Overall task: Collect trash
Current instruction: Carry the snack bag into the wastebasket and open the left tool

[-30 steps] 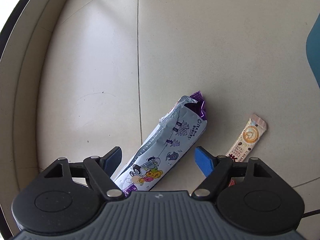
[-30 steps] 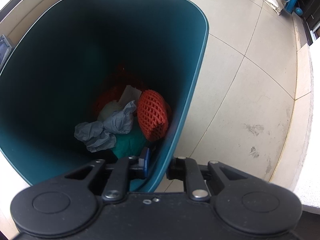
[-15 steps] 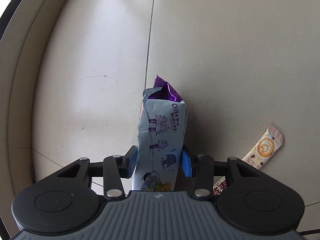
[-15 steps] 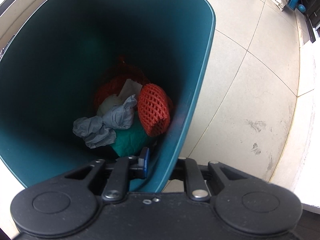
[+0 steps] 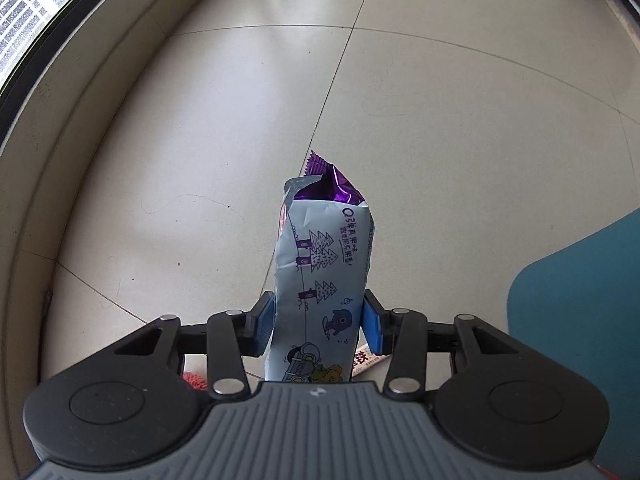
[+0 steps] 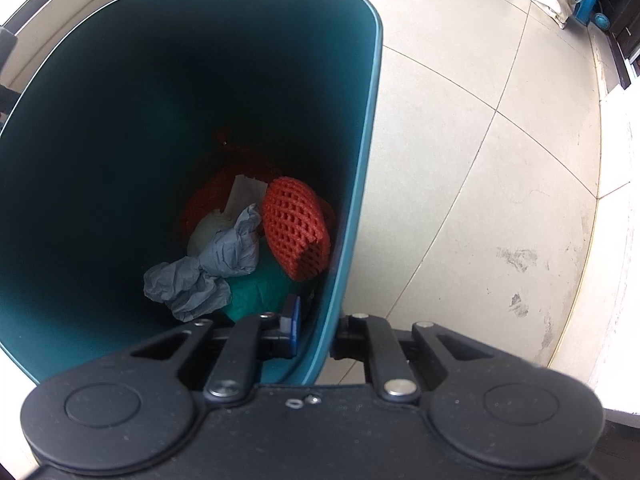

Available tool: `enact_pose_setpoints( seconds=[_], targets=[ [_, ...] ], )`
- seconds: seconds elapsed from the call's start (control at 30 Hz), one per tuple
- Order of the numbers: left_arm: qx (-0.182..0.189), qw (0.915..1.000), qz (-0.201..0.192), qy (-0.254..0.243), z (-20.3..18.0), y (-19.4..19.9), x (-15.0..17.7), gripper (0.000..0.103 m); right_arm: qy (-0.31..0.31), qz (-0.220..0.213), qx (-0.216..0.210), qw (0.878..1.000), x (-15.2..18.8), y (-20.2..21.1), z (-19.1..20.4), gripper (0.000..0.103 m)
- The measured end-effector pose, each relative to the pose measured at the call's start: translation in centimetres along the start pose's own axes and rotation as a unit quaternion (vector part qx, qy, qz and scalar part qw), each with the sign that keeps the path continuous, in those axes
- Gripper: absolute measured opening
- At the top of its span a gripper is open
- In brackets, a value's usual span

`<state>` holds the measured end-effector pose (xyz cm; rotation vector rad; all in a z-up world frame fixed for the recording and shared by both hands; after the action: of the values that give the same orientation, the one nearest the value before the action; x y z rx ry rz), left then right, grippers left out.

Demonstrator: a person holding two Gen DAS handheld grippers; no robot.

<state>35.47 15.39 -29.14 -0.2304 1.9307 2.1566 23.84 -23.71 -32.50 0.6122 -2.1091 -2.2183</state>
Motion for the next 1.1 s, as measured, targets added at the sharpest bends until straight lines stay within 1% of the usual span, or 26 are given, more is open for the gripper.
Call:
enact_pose_setpoints(
  seconds=[0.1, 0.13, 0.2, 0.3, 0.37, 0.43, 0.53, 0.6, 0.63, 0.73, 0.77, 0.83, 0.87, 0.97, 1.03, 1.07, 1.1],
  targets=[
    [0.036, 0.9991, -0.021, 0.009, -1.2, 5.1, -0.4, 0.044, -0.003, -0.004, 0.003, 1.0, 0.1, 0.2, -0.1, 0.011],
    [0.044, 0.9987, -0.024, 0.01, -1.6, 6.3, -0.3, 0.044, -0.003, -0.006, 0.006, 1.0, 0.2, 0.2, -0.2, 0.008],
    [0.069, 0.9972, -0.029, 0.007, -2.9, 9.2, -0.1, 0.044, -0.005, -0.01, 0.002, 1.0, 0.4, 0.5, -0.3, 0.008],
    [0.091, 0.9943, -0.053, -0.015, -5.6, 13.8, 0.6, 0.044, 0.003, -0.013, 0.006, 1.0, 0.9, 0.8, -0.1, 0.008],
    [0.11, 0.9919, -0.06, -0.023, -6.8, 16.6, 2.2, 0.044, -0.003, -0.014, 0.002, 1.0, 1.1, 1.4, -0.3, 0.008],
    [0.136, 0.9878, -0.067, -0.034, -9.2, 19.6, 2.3, 0.044, -0.009, -0.018, -0.002, 1.0, 1.3, 1.8, -0.7, 0.008],
    [0.158, 0.9834, -0.072, -0.053, -11.3, 21.5, 2.8, 0.044, -0.015, -0.021, -0.005, 1.0, 0.8, 2.3, -0.9, 0.008],
    [0.176, 0.98, -0.068, -0.063, -13.0, 21.9, 3.3, 0.044, -0.019, -0.021, -0.006, 1.0, 0.7, 2.4, -1.1, 0.009],
    [0.179, 0.9791, -0.062, -0.074, -14.8, 22.0, 4.0, 0.044, -0.018, -0.022, -0.006, 1.0, 0.6, 2.4, -1.1, 0.009],
    [0.167, 0.9785, -0.063, -0.103, -18.4, 21.3, 4.5, 0.044, -0.018, -0.023, -0.007, 1.0, 0.4, 2.6, -1.0, 0.009],
    [0.168, 0.9784, -0.06, -0.104, -19.4, 20.8, 4.9, 0.044, -0.019, -0.023, -0.008, 1.0, 0.2, 2.8, -1.0, 0.009],
    [0.189, 0.9762, -0.046, -0.096, -21.1, 20.1, 4.6, 0.044, -0.019, -0.025, -0.009, 0.999, 0.3, 2.6, -1.0, 0.009],
    [0.188, 0.9764, -0.048, -0.094, -22.0, 19.4, 4.3, 0.044, -0.019, -0.025, -0.009, 0.999, 0.2, 2.8, -1.1, 0.009],
    [0.158, 0.9803, -0.041, -0.112, -24.0, 17.3, 4.1, 0.044, -0.016, -0.027, -0.01, 0.999, 0.3, 2.9, -1.1, 0.009],
    [0.152, 0.9818, -0.014, -0.112, -25.6, 15.0, 4.9, 0.044, -0.015, -0.028, -0.013, 0.999, 0.4, 2.9, -1.2, 0.009],
    [0.148, 0.9822, -0.007, -0.116, -26.1, 14.0, 4.9, 0.044, -0.016, -0.028, -0.015, 0.999, 0.4, 2.9, -1.2, 0.009],
    [0.134, 0.9837, -0.003, -0.12, -26.9, 12.6, 4.7, 0.044, -0.016, -0.029, -0.016, 0.999, 0.5, 3.0, -1.2, 0.009]
  ],
)
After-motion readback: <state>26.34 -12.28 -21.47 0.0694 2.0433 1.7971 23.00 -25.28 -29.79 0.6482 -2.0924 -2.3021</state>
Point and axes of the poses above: each gripper's, at about its wrist camera, not at the fingertips, and y roughly against the way its jaws point, z to its left, x to its underside, the point moved 9 cm from there along -y, roughly the way its jaws point, and after that the axes turned 2 degrees about -y, right-handed, at the moved point
